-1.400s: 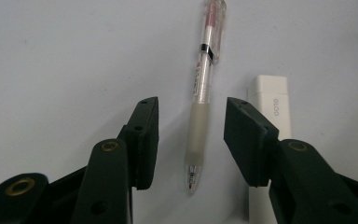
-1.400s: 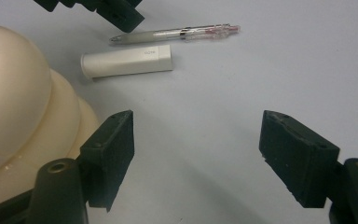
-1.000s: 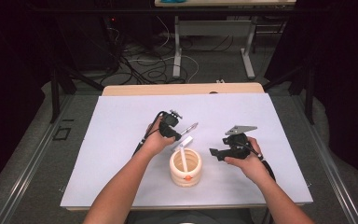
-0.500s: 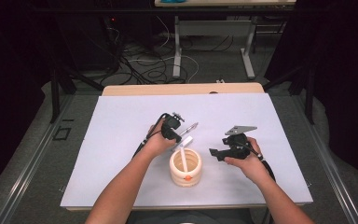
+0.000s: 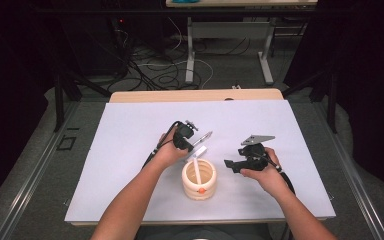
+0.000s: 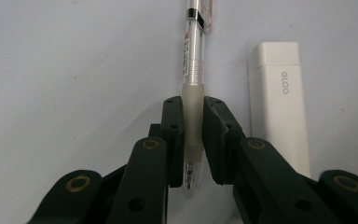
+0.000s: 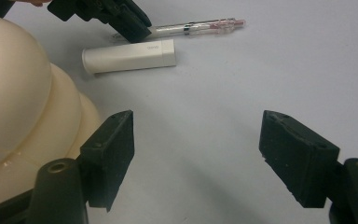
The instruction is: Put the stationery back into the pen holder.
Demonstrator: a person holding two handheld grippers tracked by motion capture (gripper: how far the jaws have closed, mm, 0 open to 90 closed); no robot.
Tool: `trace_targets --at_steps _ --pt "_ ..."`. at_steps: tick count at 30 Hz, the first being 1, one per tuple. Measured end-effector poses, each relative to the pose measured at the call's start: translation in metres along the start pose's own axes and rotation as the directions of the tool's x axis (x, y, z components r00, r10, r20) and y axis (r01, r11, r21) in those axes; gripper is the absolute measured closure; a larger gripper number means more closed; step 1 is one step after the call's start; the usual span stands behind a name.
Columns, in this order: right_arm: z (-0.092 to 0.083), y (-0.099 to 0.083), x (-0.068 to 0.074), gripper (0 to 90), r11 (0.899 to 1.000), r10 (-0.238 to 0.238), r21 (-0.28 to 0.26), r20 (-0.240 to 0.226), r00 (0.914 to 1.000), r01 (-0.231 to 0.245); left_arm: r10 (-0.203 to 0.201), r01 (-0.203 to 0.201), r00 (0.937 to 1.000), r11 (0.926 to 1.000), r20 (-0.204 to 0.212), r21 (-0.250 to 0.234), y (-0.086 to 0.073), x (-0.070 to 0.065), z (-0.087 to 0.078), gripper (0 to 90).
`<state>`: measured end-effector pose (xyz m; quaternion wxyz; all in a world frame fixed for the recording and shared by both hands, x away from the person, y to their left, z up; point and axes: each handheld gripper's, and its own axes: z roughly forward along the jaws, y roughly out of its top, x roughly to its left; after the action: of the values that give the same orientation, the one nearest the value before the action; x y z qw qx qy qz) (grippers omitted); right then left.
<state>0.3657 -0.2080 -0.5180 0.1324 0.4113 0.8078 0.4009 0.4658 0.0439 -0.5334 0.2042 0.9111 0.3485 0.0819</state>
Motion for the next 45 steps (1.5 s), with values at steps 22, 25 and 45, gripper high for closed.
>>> trace_targets --at_steps 22,25,45 --pt "-0.001 0.0 0.0 26.4 1.0 -0.005 -0.008 -0.004 1.0 0.005 -0.01 0.009 0.9999 0.9995 -0.006 -0.031 -0.002 0.001 -0.014 80.5" --pt "-0.001 0.0 -0.001 26.4 1.0 -0.004 -0.007 -0.002 1.0 0.004 -0.005 0.004 0.9999 0.9989 -0.011 -0.047 -0.003 0.001 -0.02 80.5" --pt "-0.001 0.0 -0.001 26.4 1.0 -0.002 -0.006 -0.001 1.0 0.002 0.047 -0.057 0.9971 0.983 -0.059 -0.175 -0.013 -0.01 -0.064 80.4"
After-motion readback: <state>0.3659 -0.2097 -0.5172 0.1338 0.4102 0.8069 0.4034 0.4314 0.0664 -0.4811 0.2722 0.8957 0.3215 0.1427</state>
